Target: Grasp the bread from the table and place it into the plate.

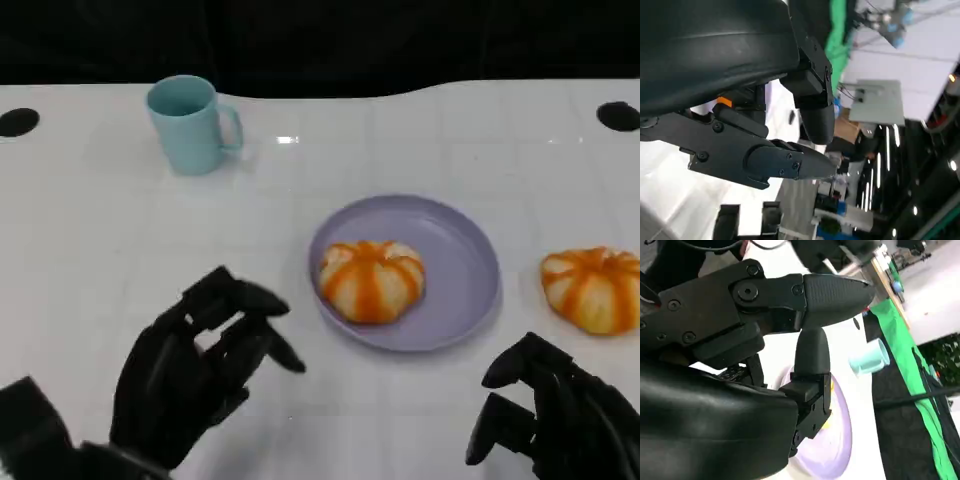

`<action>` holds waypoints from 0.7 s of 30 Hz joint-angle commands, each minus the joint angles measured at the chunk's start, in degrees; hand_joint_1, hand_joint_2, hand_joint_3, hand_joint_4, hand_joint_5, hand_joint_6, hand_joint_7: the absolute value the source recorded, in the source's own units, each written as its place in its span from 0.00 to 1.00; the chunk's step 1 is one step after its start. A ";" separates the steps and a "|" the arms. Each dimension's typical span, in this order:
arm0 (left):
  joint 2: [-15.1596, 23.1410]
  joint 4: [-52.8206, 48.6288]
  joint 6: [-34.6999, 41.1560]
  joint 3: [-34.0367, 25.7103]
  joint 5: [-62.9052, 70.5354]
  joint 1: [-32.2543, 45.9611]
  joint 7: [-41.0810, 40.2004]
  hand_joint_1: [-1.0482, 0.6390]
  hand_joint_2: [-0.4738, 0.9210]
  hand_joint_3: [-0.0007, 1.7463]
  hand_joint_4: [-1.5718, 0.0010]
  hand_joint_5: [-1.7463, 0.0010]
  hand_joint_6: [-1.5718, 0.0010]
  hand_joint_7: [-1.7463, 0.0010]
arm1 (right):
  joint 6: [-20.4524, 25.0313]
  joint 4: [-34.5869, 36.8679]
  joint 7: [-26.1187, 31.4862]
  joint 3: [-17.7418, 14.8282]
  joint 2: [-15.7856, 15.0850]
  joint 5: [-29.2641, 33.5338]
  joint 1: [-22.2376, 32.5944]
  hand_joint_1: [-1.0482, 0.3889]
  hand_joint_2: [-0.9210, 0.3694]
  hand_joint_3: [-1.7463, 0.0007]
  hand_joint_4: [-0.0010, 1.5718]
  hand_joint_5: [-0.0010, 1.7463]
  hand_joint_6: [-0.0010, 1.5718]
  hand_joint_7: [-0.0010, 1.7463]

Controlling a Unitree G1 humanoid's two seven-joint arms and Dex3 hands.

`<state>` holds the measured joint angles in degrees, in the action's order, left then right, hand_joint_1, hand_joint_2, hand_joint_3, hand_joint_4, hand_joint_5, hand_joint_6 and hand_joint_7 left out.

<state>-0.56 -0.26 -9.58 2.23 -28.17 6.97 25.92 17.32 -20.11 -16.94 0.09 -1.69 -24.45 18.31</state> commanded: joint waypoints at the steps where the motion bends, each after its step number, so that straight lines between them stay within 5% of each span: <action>1: 0.08 1.93 1.13 -1.04 -2.19 1.67 2.10 0.25 1.00 0.16 0.57 0.00 0.61 0.19 | -0.28 -1.08 0.97 -0.45 -0.03 -0.15 0.67 0.37 0.00 0.75 0.38 1.00 0.25 0.95; 21: 0.22 0.67 6.90 -2.92 -3.50 4.98 4.04 0.28 1.00 0.18 0.47 0.00 0.63 0.00 | -0.22 -0.87 -0.05 -1.72 -1.54 -0.67 0.25 0.37 0.00 0.75 0.38 1.00 0.25 0.94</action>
<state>-0.87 1.19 -2.85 0.23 -31.65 12.21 29.12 17.42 -20.99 -16.59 -0.66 -2.31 -24.50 18.58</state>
